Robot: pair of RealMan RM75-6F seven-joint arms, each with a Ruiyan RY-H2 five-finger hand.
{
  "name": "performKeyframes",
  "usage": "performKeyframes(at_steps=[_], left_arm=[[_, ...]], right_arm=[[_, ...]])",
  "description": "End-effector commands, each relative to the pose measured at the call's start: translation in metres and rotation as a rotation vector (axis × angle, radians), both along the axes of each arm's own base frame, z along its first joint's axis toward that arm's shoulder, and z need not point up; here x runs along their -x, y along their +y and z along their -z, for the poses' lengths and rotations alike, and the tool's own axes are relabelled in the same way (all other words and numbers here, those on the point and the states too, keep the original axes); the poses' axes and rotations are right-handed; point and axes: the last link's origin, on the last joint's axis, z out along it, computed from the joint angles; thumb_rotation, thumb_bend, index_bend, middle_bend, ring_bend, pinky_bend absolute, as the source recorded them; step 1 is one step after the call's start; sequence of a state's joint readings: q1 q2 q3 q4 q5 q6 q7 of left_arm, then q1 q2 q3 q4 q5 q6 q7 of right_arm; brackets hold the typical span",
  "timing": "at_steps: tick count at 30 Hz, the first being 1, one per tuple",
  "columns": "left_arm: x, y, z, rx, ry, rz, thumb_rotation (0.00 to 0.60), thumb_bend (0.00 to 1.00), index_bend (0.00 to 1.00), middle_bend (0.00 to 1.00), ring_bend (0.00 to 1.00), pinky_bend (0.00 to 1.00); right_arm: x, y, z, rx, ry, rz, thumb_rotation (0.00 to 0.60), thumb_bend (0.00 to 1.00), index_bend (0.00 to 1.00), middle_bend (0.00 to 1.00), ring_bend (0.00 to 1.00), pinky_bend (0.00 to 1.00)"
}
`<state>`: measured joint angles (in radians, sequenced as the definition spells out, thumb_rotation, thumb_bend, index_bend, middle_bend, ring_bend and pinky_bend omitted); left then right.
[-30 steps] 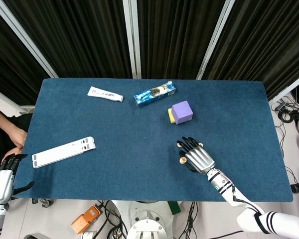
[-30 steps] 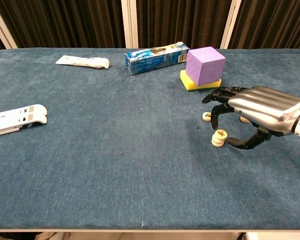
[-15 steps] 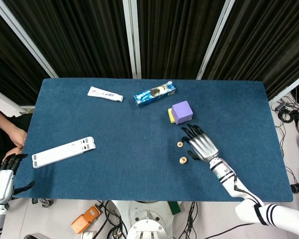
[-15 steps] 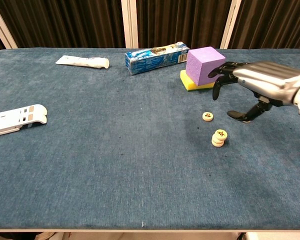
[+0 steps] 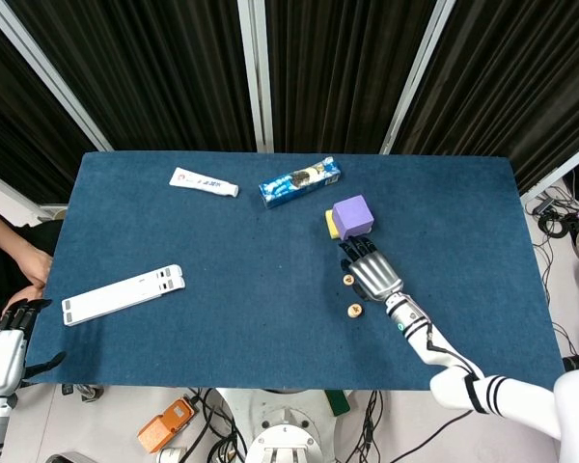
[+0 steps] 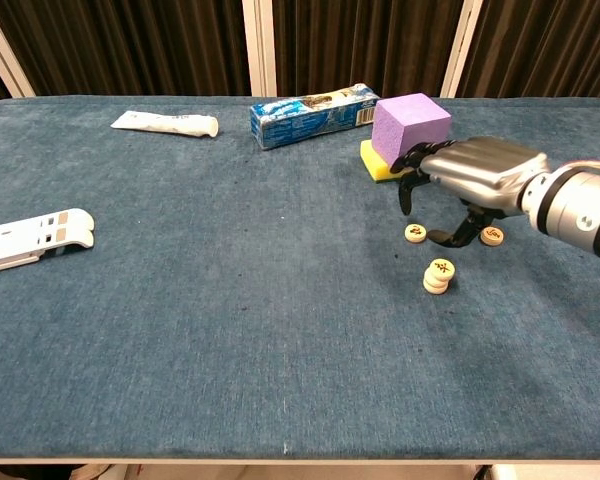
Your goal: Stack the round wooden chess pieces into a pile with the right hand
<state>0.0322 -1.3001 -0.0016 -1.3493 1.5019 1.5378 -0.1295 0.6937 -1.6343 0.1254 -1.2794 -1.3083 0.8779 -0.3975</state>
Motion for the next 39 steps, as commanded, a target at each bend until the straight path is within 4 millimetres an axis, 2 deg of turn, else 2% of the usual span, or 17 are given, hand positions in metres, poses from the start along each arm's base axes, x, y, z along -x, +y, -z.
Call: performKeyframes(at_steps=[1,23,29,34,39], left_arm=[[0.001,0.000,0.000,0.000,0.000,-0.003,0.600,0.01,0.19,0.18,0.12,0.00],[0.006,-0.001,0.002,0.002,-0.005,-0.011,0.600,0.01,0.19,0.18,0.12,0.00],[0.006,0.000,0.001,0.000,-0.006,-0.006,0.600,0.01,0.19,0.18,0.12,0.00],[0.004,0.000,0.001,-0.003,-0.008,0.001,0.600,0.01,0.19,0.18,0.12,0.00],[0.002,0.001,0.002,-0.001,-0.010,0.007,0.600,0.01,0.19,0.18,0.12,0.00]], right_arm=[[0.001,0.000,0.002,-0.002,0.004,0.003,0.600,0.49,0.47,0.17,0.09,0.14],[0.001,-0.003,0.009,-0.003,0.004,0.006,0.600,0.49,0.54,0.17,0.09,0.14],[-0.003,0.006,-0.015,0.029,-0.063,-0.027,0.600,0.50,0.55,0.18,0.09,0.14],[-0.004,0.029,-0.042,0.026,-0.087,-0.083,0.600,0.50,0.55,0.18,0.09,0.14],[0.003,0.053,-0.049,-0.020,-0.057,-0.113,0.600,0.50,0.54,0.18,0.09,0.14]])
